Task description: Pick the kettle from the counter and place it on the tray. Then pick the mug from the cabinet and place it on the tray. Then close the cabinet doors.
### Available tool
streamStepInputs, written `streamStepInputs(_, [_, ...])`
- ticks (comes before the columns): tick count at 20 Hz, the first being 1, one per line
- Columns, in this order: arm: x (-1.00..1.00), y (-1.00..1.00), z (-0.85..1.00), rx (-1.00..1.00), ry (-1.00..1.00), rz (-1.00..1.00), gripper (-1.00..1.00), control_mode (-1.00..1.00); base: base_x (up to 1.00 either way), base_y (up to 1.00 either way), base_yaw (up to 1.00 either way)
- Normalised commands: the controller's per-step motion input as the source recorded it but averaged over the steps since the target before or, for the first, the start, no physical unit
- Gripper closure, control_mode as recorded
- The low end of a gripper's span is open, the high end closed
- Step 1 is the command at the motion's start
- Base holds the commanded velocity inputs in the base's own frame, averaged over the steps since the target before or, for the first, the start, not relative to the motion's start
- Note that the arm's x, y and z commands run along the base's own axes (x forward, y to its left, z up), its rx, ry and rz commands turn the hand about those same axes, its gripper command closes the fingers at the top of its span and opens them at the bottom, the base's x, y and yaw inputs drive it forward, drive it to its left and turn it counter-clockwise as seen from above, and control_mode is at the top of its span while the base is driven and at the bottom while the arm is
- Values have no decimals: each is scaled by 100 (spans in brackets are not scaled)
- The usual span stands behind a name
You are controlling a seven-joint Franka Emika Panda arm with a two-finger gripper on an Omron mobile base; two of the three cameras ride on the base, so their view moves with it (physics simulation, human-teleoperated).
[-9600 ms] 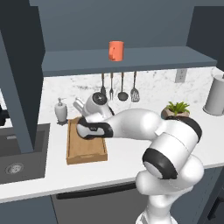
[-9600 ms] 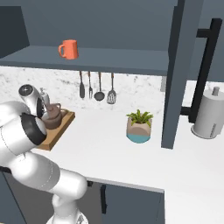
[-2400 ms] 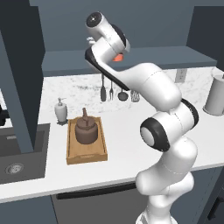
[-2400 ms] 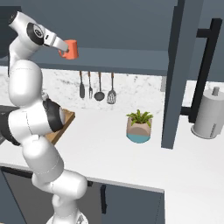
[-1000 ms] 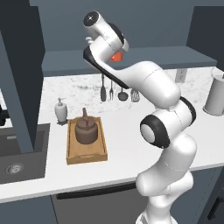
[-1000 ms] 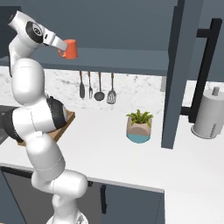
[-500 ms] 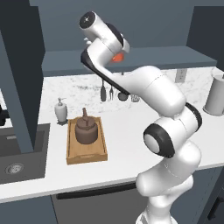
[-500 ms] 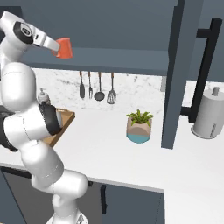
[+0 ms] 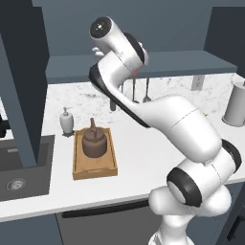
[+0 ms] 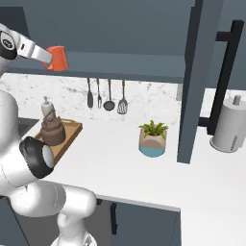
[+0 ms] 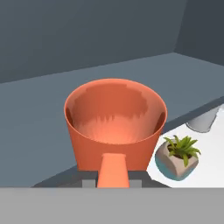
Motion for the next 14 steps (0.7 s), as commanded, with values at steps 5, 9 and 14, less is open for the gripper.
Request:
streamStepInputs(5, [-83,-1,-1,-4,0,60,100,-100,0,0,0])
streamStepInputs(9, [-67,-1,-22,-1,5,91,100,-100,0,0,0])
streamStepInputs(14, [-45,-2,-45,0,10,94,100,-100,0,0,0])
